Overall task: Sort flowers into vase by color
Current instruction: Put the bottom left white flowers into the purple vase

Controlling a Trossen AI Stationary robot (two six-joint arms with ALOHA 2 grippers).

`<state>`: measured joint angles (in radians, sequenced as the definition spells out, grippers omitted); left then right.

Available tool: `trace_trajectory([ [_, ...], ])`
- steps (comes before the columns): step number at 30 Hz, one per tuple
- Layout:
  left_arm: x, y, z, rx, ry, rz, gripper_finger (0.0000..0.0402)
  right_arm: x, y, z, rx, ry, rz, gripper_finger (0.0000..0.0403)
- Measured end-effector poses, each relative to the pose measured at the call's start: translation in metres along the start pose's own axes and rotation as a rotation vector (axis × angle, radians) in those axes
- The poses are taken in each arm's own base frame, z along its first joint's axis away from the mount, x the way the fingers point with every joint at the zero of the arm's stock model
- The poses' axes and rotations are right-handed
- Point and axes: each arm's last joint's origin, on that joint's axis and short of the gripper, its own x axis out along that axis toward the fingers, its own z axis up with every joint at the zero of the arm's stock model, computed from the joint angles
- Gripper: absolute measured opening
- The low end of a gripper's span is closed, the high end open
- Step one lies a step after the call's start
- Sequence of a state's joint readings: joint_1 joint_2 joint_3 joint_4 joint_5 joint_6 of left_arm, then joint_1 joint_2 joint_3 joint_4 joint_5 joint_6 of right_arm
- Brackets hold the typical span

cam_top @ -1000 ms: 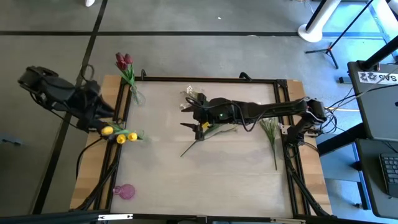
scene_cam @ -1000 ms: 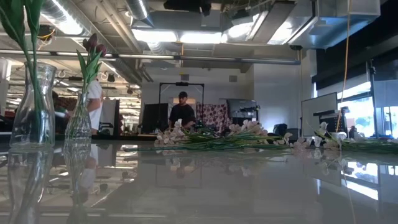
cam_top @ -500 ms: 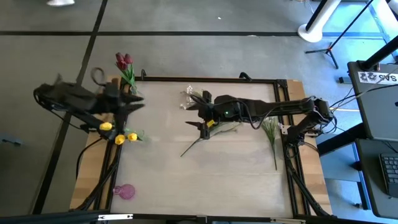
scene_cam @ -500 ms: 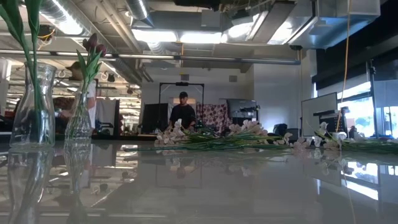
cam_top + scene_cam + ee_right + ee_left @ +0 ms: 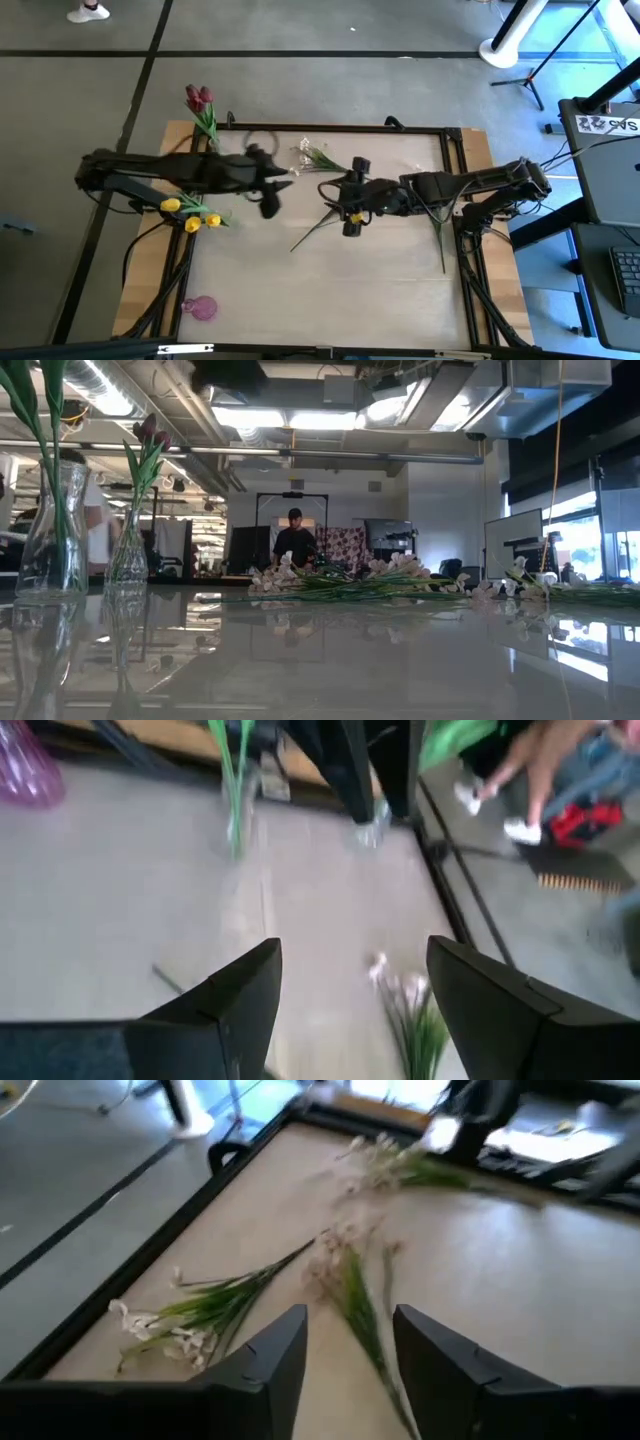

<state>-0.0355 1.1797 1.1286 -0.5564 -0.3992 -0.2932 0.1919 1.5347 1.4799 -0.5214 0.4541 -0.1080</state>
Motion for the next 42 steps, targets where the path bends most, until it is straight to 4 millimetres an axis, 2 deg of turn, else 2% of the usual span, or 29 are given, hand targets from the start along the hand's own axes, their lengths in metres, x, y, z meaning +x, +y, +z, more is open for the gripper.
trace_trajectory([
  [6,0.06,-0.009,-0.013,0.013,0.117,0.056,0.0177,-0.003,-0.004,-0.019,0.054,0.181,-0.016,0.0248],
  [12,0.11,-0.013,-0.037,-0.039,0.283,0.056,0.0182,-0.006,-0.011,-0.035,0.059,0.325,-0.108,0.0248],
  [20,0.168,-0.03,-0.077,-0.018,0.394,0.081,0.0182,-0.002,-0.047,-0.047,0.092,0.427,-0.215,0.0248],
  [25,0.184,-0.041,-0.086,-0.105,0.346,0.087,0.0182,-0.014,-0.076,-0.041,0.063,0.45,-0.267,0.0248],
  [29,0.187,-0.043,-0.078,-0.2,0.26,0.078,0.0179,-0.04,-0.091,-0.033,0.102,0.427,-0.287,0.0248],
  [34,0.189,-0.048,-0.071,-0.231,0.218,-0.046,0.0177,-0.072,-0.095,-0.03,0.315,0.369,-0.164,0.0248],
  [37,0.193,-0.05,-0.071,-0.233,0.2,-0.065,0.0177,-0.086,-0.096,-0.032,0.433,0.362,-0.078,0.0248],
  [42,0.203,-0.042,-0.071,-0.215,0.192,-0.065,0.0177,-0.098,-0.087,-0.03,0.465,0.337,-0.049,0.0248],
])
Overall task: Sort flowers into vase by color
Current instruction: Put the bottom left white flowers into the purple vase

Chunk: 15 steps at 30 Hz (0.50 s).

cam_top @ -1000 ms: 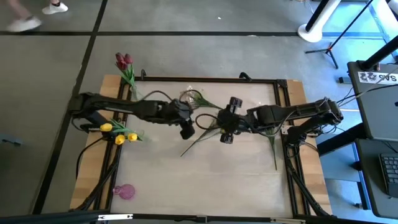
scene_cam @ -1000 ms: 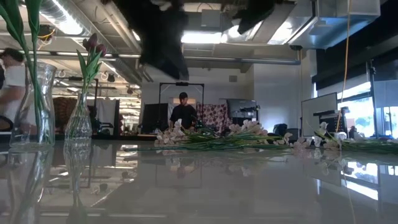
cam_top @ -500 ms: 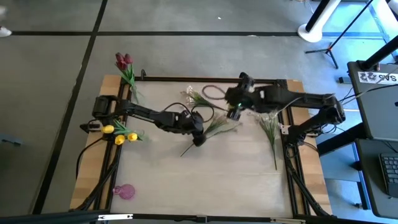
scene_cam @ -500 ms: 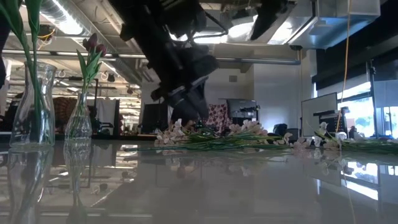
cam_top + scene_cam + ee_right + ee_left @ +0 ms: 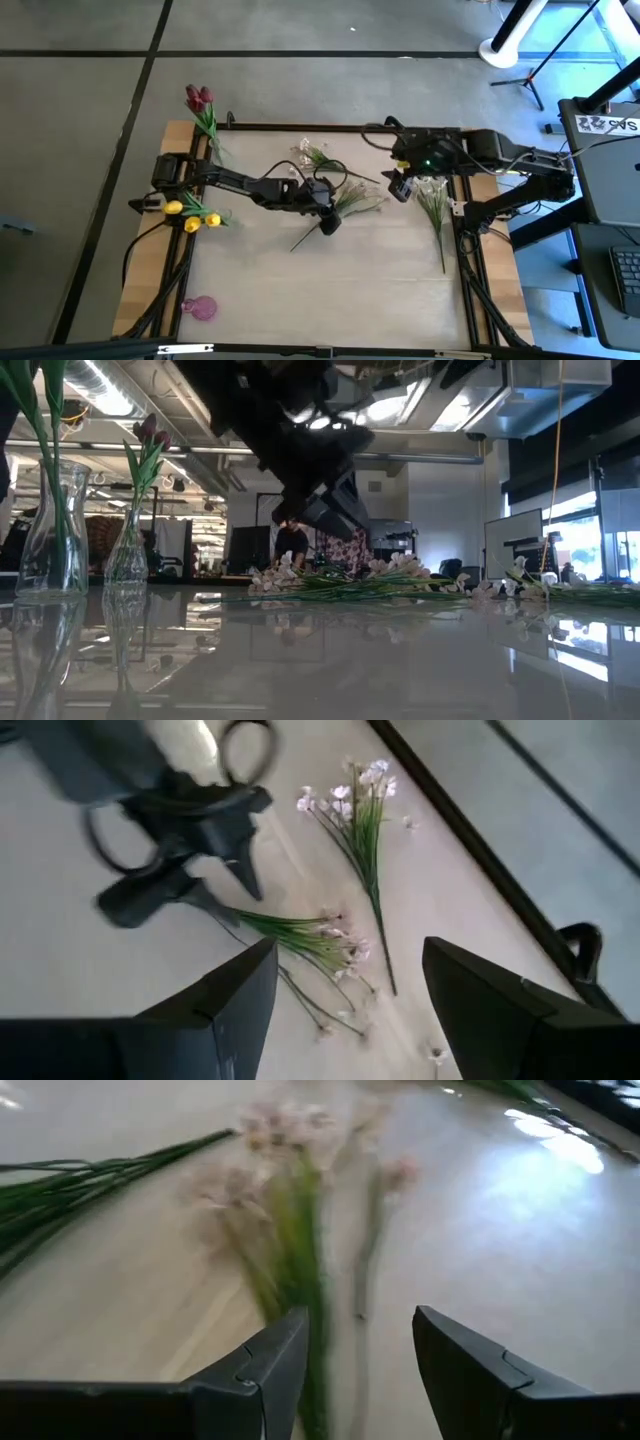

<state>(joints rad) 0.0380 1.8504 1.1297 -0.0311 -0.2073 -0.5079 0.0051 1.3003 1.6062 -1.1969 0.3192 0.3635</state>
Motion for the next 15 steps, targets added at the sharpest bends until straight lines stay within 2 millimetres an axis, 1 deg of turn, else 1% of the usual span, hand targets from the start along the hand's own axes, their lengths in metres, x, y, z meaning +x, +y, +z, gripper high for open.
trace_trajectory([
  [4,0.019,0.012,-0.005,-0.018,0.009,0.035,0.0177,-0.002,0.014,-0.004,-0.029,-0.005,0.015,0.0248],
  [8,0.031,0.011,-0.009,0.038,-0.018,0.028,0.0177,-0.002,0.023,-0.007,0.006,-0.009,0.011,0.0248],
  [13,0.053,0.02,-0.029,0.063,0.044,0.092,0.0176,-0.001,0.023,-0.007,0.072,-0.014,0.001,0.0248],
  [15,0.059,0.023,-0.033,0.063,0.048,0.118,0.0176,-0.001,0.023,-0.006,0.085,-0.022,0.004,0.0248],
])
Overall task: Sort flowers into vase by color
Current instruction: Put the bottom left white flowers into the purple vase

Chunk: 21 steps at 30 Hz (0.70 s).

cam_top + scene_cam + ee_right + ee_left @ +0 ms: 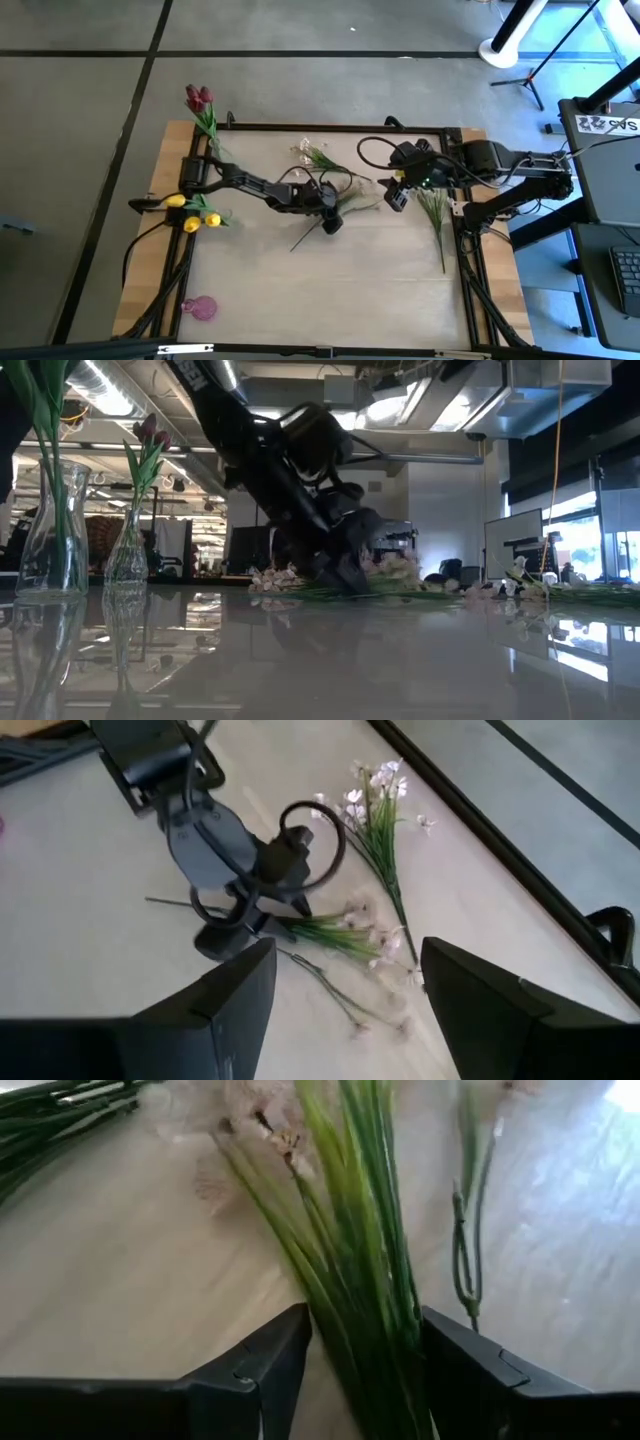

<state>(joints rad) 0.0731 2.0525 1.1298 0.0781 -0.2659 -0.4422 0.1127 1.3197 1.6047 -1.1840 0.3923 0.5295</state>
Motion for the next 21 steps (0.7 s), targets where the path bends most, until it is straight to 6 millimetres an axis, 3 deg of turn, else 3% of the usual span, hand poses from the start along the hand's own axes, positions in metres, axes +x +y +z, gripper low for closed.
trace_trajectory([
  [6,0.004,0.001,-0.003,0.007,0.003,0.024,0.0168,0.0,0.0,0.001,0.005,-0.014,0.001,0.0248],
  [12,-0.002,0.002,0.001,-0.048,-0.001,0.032,0.0092,0.0,-0.002,0.003,-0.007,-0.053,-0.064,0.0248],
  [16,-0.016,0.002,0.012,-0.05,-0.03,0.014,0.0019,0.0,-0.002,0.003,-0.032,-0.066,-0.077,0.0248],
  [21,-0.046,0.007,0.039,-0.075,-0.111,-0.02,0.001,0.0,0.0,0.007,-0.061,-0.102,-0.075,0.0248],
])
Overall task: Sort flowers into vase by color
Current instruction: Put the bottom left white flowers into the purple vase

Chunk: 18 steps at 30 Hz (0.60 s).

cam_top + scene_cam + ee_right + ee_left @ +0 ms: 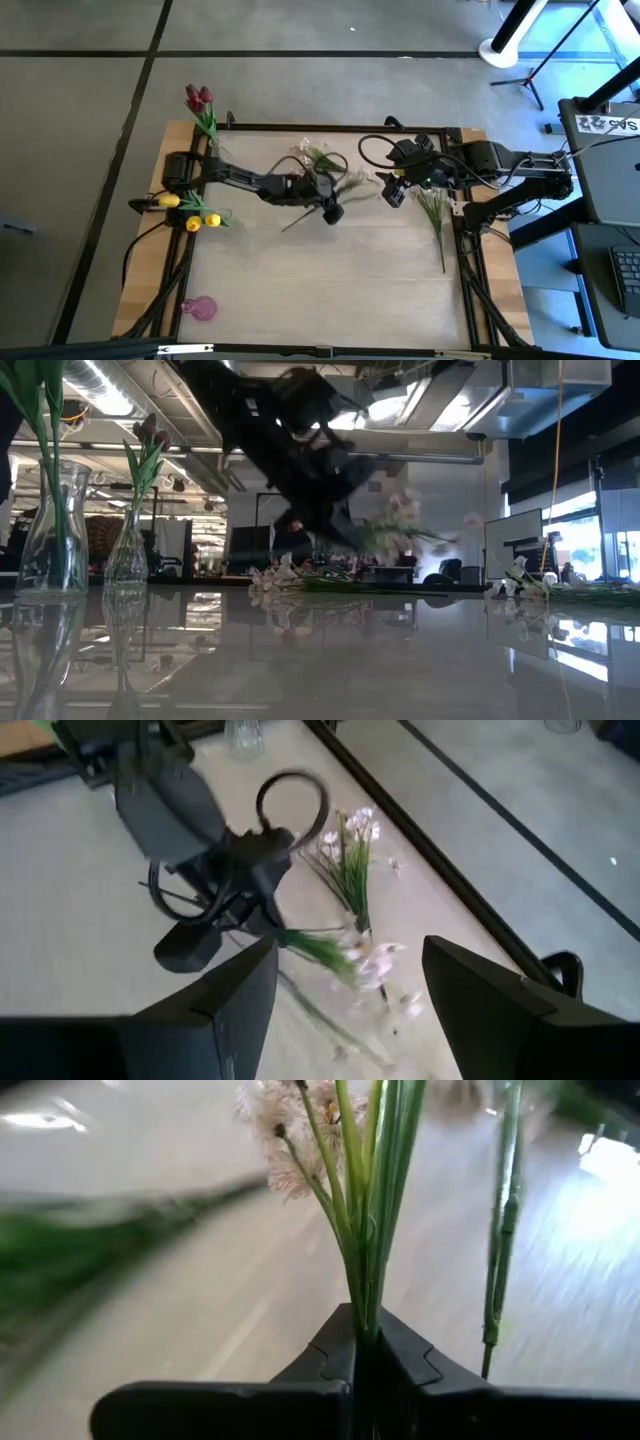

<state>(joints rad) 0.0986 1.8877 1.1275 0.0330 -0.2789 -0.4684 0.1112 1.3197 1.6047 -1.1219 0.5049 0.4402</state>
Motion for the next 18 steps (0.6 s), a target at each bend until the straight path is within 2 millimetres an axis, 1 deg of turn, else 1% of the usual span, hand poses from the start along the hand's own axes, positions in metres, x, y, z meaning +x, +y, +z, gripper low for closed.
trace_trajectory([
  [3,-0.026,0.004,0.026,-0.02,-0.085,-0.029,0.0006,0.0,0.001,0.002,-0.015,-0.018,0.008,0.0248],
  [5,-0.051,0.005,0.045,-0.023,-0.166,-0.068,0.0005,0.0,0.001,0.003,-0.029,-0.031,0.013,0.0248],
  [8,-0.093,0.007,0.068,-0.004,-0.275,-0.11,0.0005,0.0,0.002,0.005,-0.05,-0.049,0.021,0.0248],
  [11,-0.141,0.011,0.088,0.006,-0.394,-0.154,0.0005,0.0,0.004,0.007,-0.08,-0.065,0.05,0.0248],
  [14,-0.185,0.018,0.098,-0.013,-0.476,-0.2,0.0005,-0.001,0.007,0.012,-0.116,-0.099,0.111,0.0248],
  [18,-0.234,0.023,0.102,-0.017,-0.549,-0.331,0.0005,-0.002,0.015,0.023,-0.161,-0.196,0.238,0.0248],
])
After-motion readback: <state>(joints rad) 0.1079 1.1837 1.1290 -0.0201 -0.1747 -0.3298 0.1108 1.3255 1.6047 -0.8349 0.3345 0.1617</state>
